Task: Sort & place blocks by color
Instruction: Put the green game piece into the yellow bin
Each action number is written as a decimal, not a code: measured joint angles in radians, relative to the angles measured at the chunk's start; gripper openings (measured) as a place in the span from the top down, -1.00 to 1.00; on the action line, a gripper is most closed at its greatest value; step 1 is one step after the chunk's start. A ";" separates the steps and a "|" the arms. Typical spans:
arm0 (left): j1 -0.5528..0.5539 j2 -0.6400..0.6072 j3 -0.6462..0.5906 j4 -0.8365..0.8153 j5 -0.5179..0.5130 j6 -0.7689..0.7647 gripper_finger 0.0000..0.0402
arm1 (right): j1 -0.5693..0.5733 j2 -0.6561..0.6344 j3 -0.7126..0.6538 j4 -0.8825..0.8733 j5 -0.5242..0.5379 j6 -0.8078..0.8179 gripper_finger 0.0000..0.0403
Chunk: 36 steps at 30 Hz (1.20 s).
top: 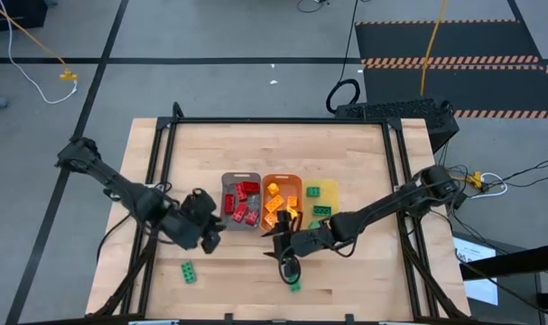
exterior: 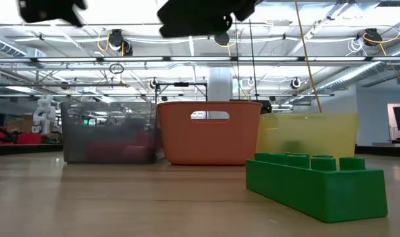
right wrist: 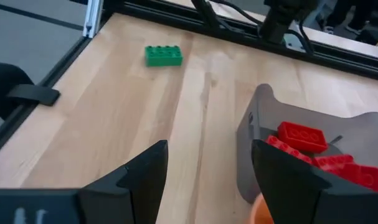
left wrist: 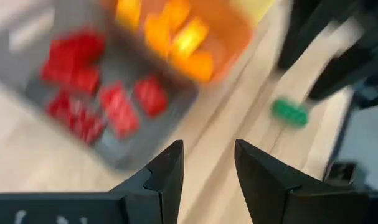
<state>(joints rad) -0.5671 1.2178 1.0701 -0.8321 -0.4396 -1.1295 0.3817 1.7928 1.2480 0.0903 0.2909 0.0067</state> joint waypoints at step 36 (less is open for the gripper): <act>-0.292 0.451 0.040 -0.262 0.485 0.498 -0.66 | -0.078 -0.115 -0.150 0.040 -0.003 -0.019 -0.11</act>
<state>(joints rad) -0.8589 1.6686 1.1103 -1.0944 0.0455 -0.6314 0.3037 1.6778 1.0975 0.1299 0.2874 -0.0120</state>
